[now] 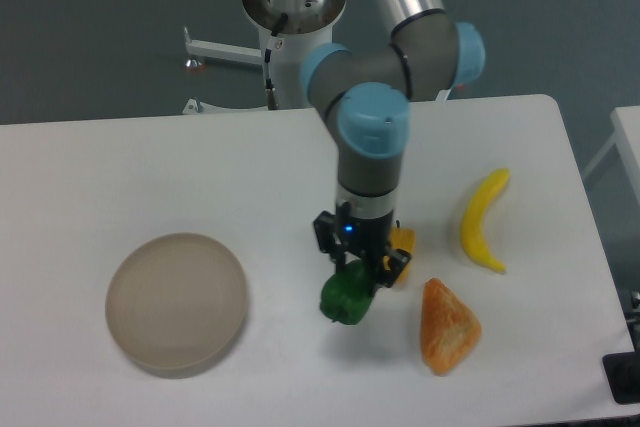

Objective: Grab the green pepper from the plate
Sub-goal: 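Lift the green pepper off the plate and carry it toward the yellow pepper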

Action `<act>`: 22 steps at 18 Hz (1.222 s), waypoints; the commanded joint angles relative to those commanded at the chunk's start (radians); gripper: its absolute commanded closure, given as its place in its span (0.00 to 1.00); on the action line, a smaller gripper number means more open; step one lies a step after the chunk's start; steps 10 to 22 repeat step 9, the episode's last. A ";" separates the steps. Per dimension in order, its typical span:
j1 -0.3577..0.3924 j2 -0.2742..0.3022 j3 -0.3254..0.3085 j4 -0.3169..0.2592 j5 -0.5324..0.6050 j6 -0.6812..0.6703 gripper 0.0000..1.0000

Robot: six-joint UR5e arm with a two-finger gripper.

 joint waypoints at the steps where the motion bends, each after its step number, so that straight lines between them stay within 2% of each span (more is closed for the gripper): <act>1: 0.005 0.000 0.008 0.000 0.000 0.006 0.64; 22: 0.012 -0.014 0.023 0.000 0.011 0.006 0.64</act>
